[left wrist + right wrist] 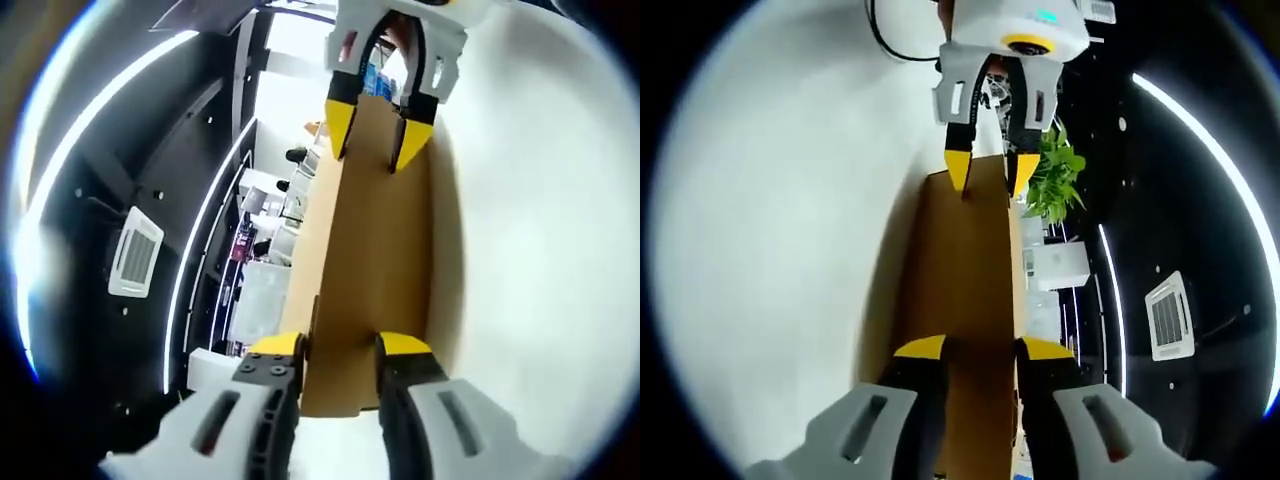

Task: Operate the shoe box by opening the lid, removing the specified soft item, and placing it in the target area until the item is outside and the box remains undamaged.

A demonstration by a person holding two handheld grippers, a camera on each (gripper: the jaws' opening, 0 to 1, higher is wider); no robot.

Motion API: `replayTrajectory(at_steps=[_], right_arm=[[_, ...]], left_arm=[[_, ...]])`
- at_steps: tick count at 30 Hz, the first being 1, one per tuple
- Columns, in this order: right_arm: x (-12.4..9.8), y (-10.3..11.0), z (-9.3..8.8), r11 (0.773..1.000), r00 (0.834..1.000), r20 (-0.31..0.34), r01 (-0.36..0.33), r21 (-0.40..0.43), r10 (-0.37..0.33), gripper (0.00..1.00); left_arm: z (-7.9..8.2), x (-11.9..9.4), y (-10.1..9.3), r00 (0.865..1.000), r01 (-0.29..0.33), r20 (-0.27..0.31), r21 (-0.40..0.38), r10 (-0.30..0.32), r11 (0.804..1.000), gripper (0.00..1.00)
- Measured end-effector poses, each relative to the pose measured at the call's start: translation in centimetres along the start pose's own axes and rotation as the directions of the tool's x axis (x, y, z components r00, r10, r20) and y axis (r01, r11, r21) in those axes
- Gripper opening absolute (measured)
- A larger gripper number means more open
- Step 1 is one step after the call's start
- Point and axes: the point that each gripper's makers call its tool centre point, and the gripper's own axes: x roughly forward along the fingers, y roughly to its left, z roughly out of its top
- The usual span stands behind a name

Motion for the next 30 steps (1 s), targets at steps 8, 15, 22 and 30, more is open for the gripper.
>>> replayTrajectory(at_steps=[8, 15, 22, 30], right_arm=[[-1.6, 0.4, -0.1, 1.000, 1.000, -0.004, 0.005, -0.001, -0.005, 0.26], [-2.6, 0.6, 0.2, 1.000, 1.000, 0.012, 0.009, -0.006, -0.009, 0.26], [-3.3, 0.9, 1.1, 1.000, 0.999, 0.039, 0.014, -0.007, -0.014, 0.26], [-3.4, 0.9, 1.2, 1.000, 0.999, 0.050, 0.021, -0.020, -0.020, 0.26]], left_arm=[[1.3, -0.8, -0.6, 1.000, 0.000, 0.002, 0.001, 0.000, 1.000, 0.29], [2.0, -2.1, -1.2, 1.000, -0.008, -0.011, -0.002, 0.008, 1.000, 0.29], [1.7, -3.0, -1.6, 0.999, -0.011, -0.035, -0.002, 0.011, 1.000, 0.29], [1.7, -3.1, -1.8, 0.999, -0.023, -0.042, 0.013, 0.023, 1.000, 0.29]])
